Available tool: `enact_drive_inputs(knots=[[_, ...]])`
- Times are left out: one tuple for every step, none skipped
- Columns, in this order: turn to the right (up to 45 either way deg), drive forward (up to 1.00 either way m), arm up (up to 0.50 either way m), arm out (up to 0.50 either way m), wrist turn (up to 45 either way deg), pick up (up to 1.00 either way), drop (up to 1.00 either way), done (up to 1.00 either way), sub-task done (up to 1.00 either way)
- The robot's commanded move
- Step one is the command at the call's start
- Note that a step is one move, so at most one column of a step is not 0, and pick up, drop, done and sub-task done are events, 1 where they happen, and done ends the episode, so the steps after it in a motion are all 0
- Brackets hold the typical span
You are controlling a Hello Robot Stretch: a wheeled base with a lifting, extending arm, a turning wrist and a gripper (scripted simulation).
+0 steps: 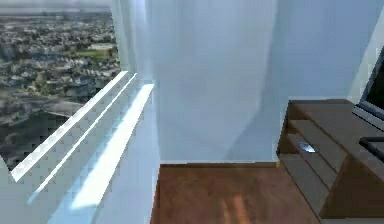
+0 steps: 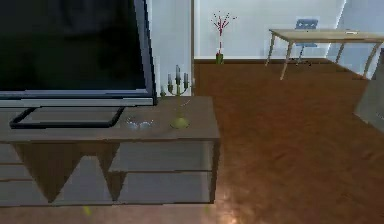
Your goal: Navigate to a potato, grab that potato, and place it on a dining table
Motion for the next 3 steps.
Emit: enact_drive_inputs(knots=[[45.0,0.00,0.00,0.00,0.0,0.00,0.00,0.00,0.00],[39.0,0.00,0.00,0.00,0.0,0.00,0.00,0.00,0.00],[0.0,0.30,0.00,0.00,0.0,0.00,0.00,0.00,0.00]])
